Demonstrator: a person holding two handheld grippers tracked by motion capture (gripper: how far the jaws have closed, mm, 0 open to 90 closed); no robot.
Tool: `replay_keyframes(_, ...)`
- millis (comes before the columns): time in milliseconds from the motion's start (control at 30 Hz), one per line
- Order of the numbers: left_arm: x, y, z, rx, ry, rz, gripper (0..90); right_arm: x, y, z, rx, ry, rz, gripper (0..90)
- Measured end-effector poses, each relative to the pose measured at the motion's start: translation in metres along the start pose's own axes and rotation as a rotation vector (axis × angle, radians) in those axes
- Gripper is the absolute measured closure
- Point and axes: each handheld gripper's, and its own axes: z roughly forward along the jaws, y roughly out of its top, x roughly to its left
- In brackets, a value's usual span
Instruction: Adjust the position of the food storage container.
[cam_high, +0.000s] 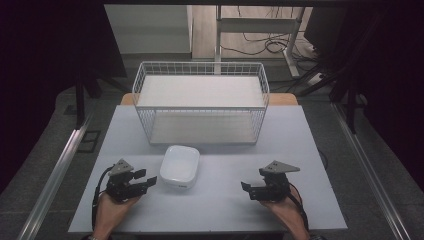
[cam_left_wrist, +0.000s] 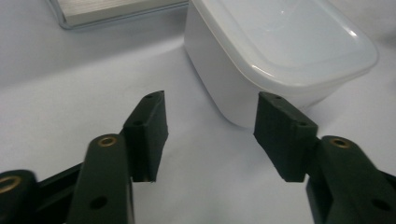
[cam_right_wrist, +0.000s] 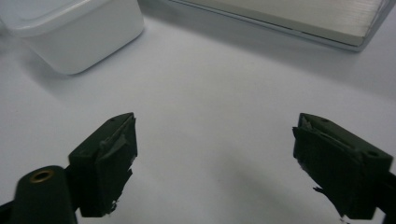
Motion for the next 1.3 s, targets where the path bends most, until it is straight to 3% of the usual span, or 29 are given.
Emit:
replay_keyframes(167, 0.002, 0.006, 0.01, 0.013, -0.011, 0.026, 57.4, 0.005, 0.007, 0.004, 0.004, 0.014, -0.018, 30.5)
replay_keyframes(333, 0.004, 0.011, 0.018, 0.031, -0.007, 0.039, 65.0, 0.009, 0.009, 0.009, 0.022, 0.036, -0.029, 37.6)
replay_keyframes(467, 0.005, 0.017, 0.025, 0.041, -0.014, 0.053, 76.2, 0.011, 0.011, 0.013, 0.035, 0.042, -0.051, 46.2)
replay_keyframes(633, 0.002, 0.019, 0.036, 0.099, -0.03, 0.066, 87.0, 0.014, 0.014, 0.016, 0.051, 0.058, -0.096, 66.2)
replay_keyframes(800, -0.002, 0.018, 0.038, 0.112, -0.087, 0.05, 90.0, 0.014, 0.016, 0.017, 0.047, 0.074, -0.103, 78.6)
replay_keyframes(967, -0.021, 0.017, 0.045, 0.149, -0.141, 0.097, 90.0, 0.016, 0.017, 0.021, 0.066, 0.09, -0.107, 87.3)
replay_keyframes(1100, -0.032, 0.017, 0.049, 0.161, -0.178, 0.113, 90.0, 0.017, 0.018, 0.023, 0.08, 0.095, -0.109, 88.9)
replay_keyframes(1133, -0.037, 0.017, 0.052, 0.171, -0.207, 0.122, 90.0, 0.018, 0.019, 0.025, 0.087, 0.095, -0.1, 89.0)
replay_keyframes(1300, -0.049, 0.018, 0.06, 0.181, -0.266, 0.144, 90.0, 0.021, 0.021, 0.03, 0.09, 0.104, -0.089, 89.1)
